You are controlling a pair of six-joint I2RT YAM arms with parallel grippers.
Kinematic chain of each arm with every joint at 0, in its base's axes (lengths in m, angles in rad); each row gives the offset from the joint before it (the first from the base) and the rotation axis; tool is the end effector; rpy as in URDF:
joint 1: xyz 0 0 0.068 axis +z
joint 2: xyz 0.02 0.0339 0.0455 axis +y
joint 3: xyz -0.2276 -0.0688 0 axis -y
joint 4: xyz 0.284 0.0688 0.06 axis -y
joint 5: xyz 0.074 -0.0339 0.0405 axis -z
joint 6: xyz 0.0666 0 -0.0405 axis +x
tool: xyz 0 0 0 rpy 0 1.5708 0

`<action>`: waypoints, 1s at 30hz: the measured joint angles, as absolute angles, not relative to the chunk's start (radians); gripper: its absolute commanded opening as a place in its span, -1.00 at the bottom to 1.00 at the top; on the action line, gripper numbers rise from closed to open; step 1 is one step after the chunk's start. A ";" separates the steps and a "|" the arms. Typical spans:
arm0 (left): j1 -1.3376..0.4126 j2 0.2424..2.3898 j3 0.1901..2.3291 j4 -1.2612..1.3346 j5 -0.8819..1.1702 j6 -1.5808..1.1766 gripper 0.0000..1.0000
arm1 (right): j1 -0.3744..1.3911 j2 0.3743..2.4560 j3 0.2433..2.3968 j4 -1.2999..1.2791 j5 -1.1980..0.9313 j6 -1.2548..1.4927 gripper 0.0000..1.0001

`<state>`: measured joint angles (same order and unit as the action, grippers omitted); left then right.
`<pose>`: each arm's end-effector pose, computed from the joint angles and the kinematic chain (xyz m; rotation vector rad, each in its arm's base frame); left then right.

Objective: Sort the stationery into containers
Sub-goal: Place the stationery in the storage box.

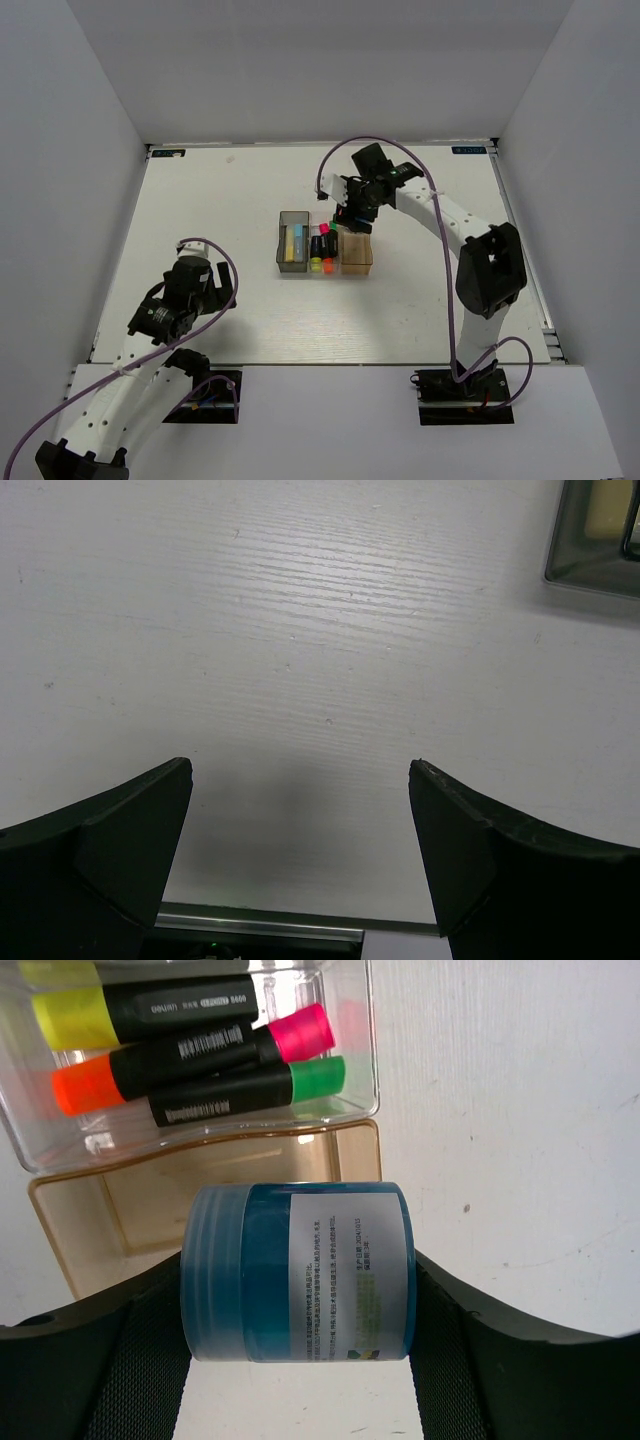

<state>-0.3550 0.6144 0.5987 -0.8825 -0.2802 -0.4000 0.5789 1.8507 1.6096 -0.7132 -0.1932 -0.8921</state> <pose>0.1985 -0.0540 0.1923 -0.1736 2.4152 0.0054 0.3727 0.2589 0.2090 -1.7359 1.8033 0.1152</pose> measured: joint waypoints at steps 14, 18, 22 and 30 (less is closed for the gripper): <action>-0.355 0.618 0.599 -0.882 -0.276 -0.397 1.00 | 0.557 1.927 1.606 -0.763 -0.262 -0.963 -0.40; -0.355 0.619 0.599 -0.882 -0.276 -0.397 1.00 | 0.556 1.927 1.605 -0.762 -0.266 -0.977 -0.04; -0.355 0.621 0.599 -0.882 -0.276 -0.397 1.00 | 0.556 1.927 1.601 -0.761 -0.266 -0.981 0.18; -0.355 0.621 0.597 -0.882 -0.276 -0.397 1.00 | 0.556 1.927 1.585 -0.762 -0.273 -0.980 0.60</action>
<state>-0.3550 0.6209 0.5972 -0.8822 -0.2756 -0.3965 0.5556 1.9270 1.5852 -0.7624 -0.2733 -0.9802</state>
